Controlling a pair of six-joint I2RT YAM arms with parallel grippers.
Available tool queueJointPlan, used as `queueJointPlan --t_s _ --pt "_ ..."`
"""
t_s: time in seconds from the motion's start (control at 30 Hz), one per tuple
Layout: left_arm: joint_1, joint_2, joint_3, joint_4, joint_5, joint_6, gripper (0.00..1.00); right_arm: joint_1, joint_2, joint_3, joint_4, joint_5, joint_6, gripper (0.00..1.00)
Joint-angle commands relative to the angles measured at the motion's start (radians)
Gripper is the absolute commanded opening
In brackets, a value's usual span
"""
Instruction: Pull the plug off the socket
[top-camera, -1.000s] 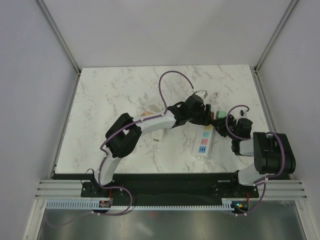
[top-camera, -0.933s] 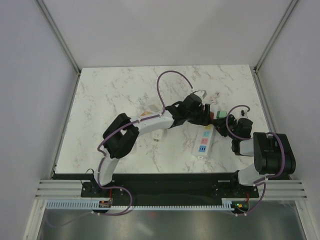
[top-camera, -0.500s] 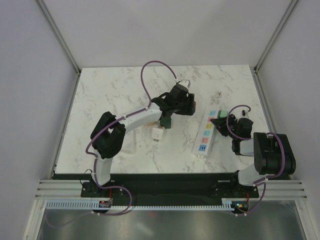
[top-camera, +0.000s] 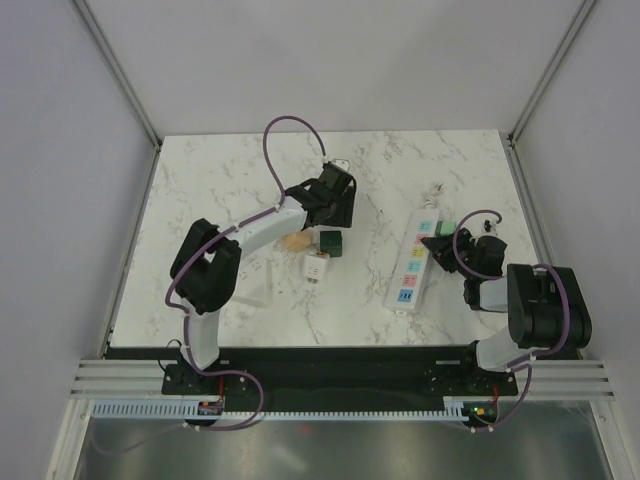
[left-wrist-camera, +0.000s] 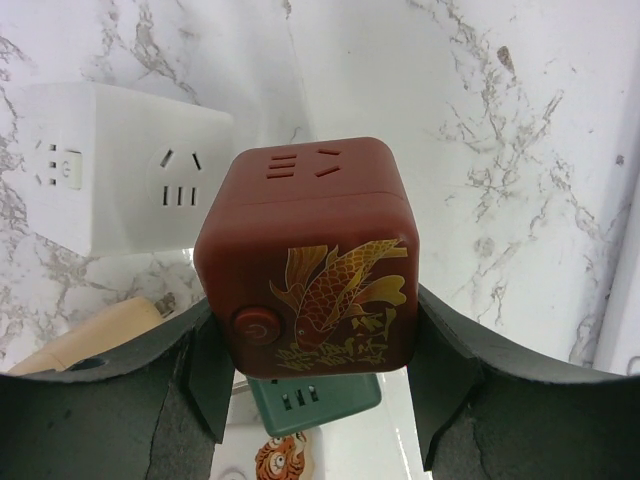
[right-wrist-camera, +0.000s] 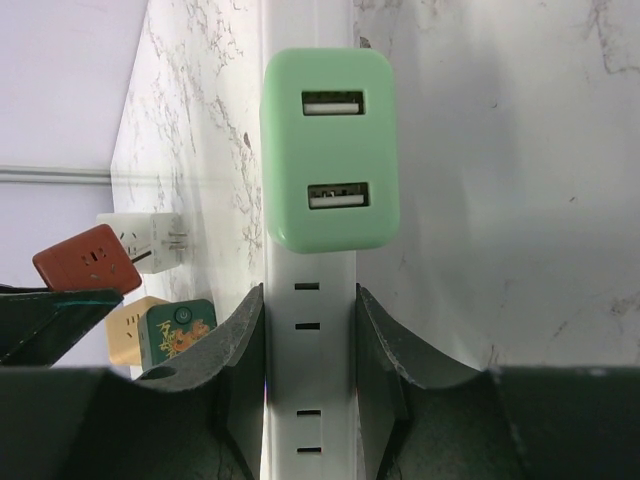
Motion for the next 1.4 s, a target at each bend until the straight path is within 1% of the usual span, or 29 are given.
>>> queueJointPlan --t_s 0.0,0.1,0.13,0.17,0.23,0.3,0.47,0.5,0.53,0.6,0.73,0.83,0.93,0.97,1.03,1.07,1.17,1.2,1.27,1.3,1.37 --pt "0.018 -0.009 0.023 -0.003 -0.031 0.063 0.20 -0.011 0.030 -0.003 -0.027 0.041 -0.030 0.00" --pt "0.027 0.003 0.029 -0.008 -0.017 0.063 0.35 -0.013 0.030 -0.003 -0.021 0.036 -0.030 0.00" --pt "0.027 0.009 0.031 -0.008 -0.017 0.065 0.48 -0.011 0.028 -0.004 -0.021 0.035 -0.030 0.00" --pt "0.027 0.012 0.028 -0.008 -0.017 0.068 0.55 -0.013 0.025 -0.005 -0.017 0.027 -0.034 0.00" --pt "0.029 0.019 0.031 -0.008 -0.024 0.074 0.64 -0.011 0.024 -0.008 -0.003 0.015 -0.039 0.00" --pt "0.027 0.017 0.024 -0.006 -0.035 0.072 0.68 -0.011 0.019 -0.006 -0.001 0.012 -0.044 0.00" --pt "0.031 0.026 0.043 -0.002 -0.024 0.085 0.73 -0.011 0.025 -0.006 0.011 0.000 -0.051 0.00" --pt "0.031 0.026 0.044 -0.002 -0.023 0.082 0.77 -0.013 0.028 -0.005 0.016 -0.002 -0.050 0.00" --pt "0.031 0.025 0.046 -0.002 -0.023 0.077 0.87 -0.011 0.031 -0.006 0.017 -0.003 -0.050 0.00" --pt "0.031 0.014 0.038 0.004 -0.017 0.069 0.89 -0.011 0.031 -0.003 0.019 -0.010 -0.050 0.00" --pt "0.031 -0.030 0.014 0.020 -0.021 0.066 0.90 -0.011 0.022 -0.001 0.016 -0.010 -0.054 0.00" --pt "0.031 -0.087 -0.002 0.070 0.026 0.088 0.89 -0.011 0.034 0.000 0.026 -0.022 -0.050 0.00" --pt "0.031 -0.115 -0.003 0.167 0.205 0.137 0.89 -0.010 0.050 0.000 0.066 -0.048 -0.041 0.00" --pt "0.031 -0.109 0.009 0.193 0.350 0.166 0.89 -0.010 0.054 -0.006 0.080 -0.051 -0.039 0.00" --pt "0.031 -0.061 0.035 0.273 0.496 0.181 0.88 -0.010 0.079 -0.006 0.112 -0.057 -0.039 0.00" --pt "0.031 -0.043 0.044 0.299 0.600 0.180 0.87 -0.010 0.091 -0.006 0.126 -0.065 -0.036 0.00" --pt "0.029 0.025 0.020 0.421 0.664 0.136 0.84 -0.008 0.142 -0.001 0.223 -0.108 -0.007 0.00" --pt "0.029 0.035 0.003 0.510 0.681 0.129 0.83 -0.010 0.166 0.003 0.258 -0.120 -0.001 0.00" --pt "0.027 0.061 -0.055 0.576 0.693 0.103 0.82 -0.008 0.197 0.014 0.327 -0.157 0.025 0.00" --pt "0.027 0.071 -0.071 0.639 0.707 0.095 0.82 -0.008 0.221 0.015 0.351 -0.169 0.035 0.00" --pt "0.027 0.094 -0.094 0.673 0.747 0.078 0.82 -0.008 0.251 0.023 0.445 -0.201 0.073 0.00"
